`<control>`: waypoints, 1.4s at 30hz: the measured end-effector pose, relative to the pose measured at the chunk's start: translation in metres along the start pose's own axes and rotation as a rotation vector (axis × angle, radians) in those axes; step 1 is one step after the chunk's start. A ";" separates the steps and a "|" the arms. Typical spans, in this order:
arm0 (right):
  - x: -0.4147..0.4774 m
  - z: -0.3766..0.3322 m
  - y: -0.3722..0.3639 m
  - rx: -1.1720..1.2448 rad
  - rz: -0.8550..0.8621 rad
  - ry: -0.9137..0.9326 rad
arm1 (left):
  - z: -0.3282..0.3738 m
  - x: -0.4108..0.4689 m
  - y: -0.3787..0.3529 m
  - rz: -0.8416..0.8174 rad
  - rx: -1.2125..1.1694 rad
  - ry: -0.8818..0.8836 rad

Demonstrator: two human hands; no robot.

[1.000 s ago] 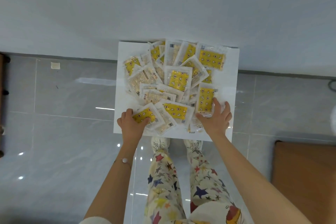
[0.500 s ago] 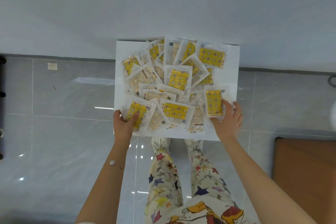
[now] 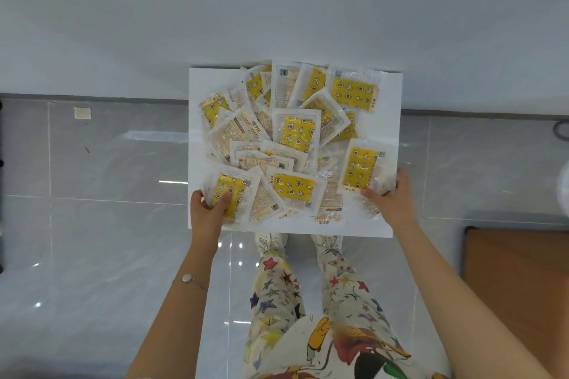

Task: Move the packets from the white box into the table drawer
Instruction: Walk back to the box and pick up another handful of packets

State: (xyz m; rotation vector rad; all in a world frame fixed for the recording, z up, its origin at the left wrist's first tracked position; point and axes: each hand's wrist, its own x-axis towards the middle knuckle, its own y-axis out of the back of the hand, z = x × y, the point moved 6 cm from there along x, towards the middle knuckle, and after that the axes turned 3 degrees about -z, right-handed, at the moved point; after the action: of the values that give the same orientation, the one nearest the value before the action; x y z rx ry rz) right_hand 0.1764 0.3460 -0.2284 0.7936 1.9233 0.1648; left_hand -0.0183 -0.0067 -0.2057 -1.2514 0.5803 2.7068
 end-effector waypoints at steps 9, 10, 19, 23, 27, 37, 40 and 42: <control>-0.022 0.002 0.015 -0.110 0.121 0.019 | -0.006 -0.007 -0.005 -0.134 -0.034 0.098; -0.025 0.002 0.016 -0.099 0.129 0.025 | -0.007 -0.009 -0.005 -0.163 -0.029 0.103; -0.043 -0.006 0.023 0.201 -0.043 -0.070 | 0.014 -0.027 0.002 -0.091 -0.131 0.050; -0.060 -0.029 0.019 0.310 -0.138 -0.072 | 0.035 -0.041 0.010 -0.064 -0.203 -0.001; -0.081 -0.065 0.016 0.347 -0.206 -0.024 | 0.052 -0.060 0.014 -0.061 -0.262 -0.039; -0.144 -0.138 0.040 0.413 -0.249 0.026 | 0.087 -0.136 0.032 -0.099 -0.505 -0.069; -0.174 -0.169 0.046 0.427 -0.293 0.063 | 0.106 -0.165 0.045 -0.069 -0.597 -0.082; -0.198 -0.192 0.045 0.458 -0.342 0.103 | 0.117 -0.185 0.059 -0.056 -0.672 -0.096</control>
State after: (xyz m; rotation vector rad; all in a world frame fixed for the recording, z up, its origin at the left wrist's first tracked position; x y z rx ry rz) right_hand 0.0892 0.3062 0.0341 0.7426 2.1954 -0.4665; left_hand 0.0048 -0.0038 0.0199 -1.1978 -0.4135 2.9907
